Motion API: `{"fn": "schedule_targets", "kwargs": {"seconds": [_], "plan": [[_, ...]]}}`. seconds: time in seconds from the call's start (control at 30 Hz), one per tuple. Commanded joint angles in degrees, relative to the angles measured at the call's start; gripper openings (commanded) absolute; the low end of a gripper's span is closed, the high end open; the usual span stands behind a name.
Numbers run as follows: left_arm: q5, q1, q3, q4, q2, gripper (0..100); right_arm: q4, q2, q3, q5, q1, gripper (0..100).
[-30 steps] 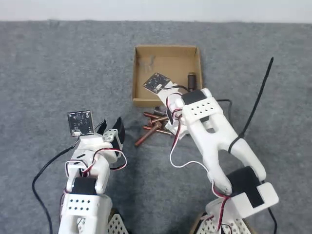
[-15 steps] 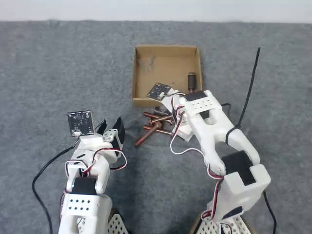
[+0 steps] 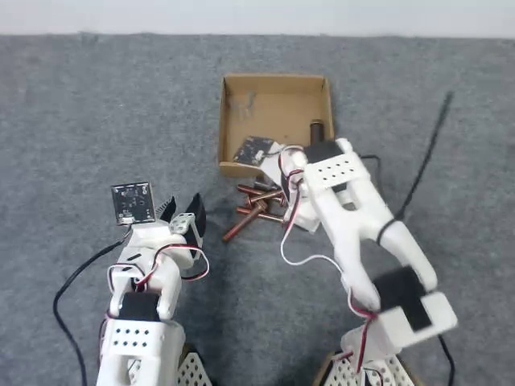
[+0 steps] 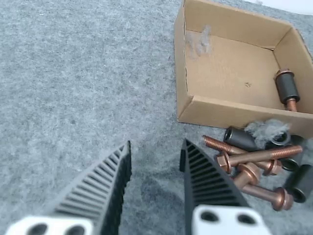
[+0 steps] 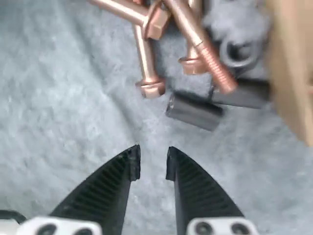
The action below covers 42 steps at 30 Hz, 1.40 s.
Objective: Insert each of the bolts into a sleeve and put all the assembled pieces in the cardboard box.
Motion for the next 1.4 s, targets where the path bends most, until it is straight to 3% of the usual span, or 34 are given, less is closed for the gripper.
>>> {"fn": "schedule_targets", "kwargs": {"seconds": [0.0,0.17,0.53,1.37], "plan": [[0.35,0.26,-0.84,0.09,-1.14,16,1.27,-4.88,-3.16,7.91,-0.31,12.2],[0.35,0.26,-0.84,0.09,-1.14,16,0.75,-0.31,-2.29,14.95,-0.13,19.9],[0.35,0.26,-0.84,0.00,-1.14,16,-6.29,7.69,-2.73,23.56,2.77,15.8],[0.35,0.26,-0.84,0.00,-1.14,16,-3.38,21.14,-13.45,26.37,5.76,15.4]]}}
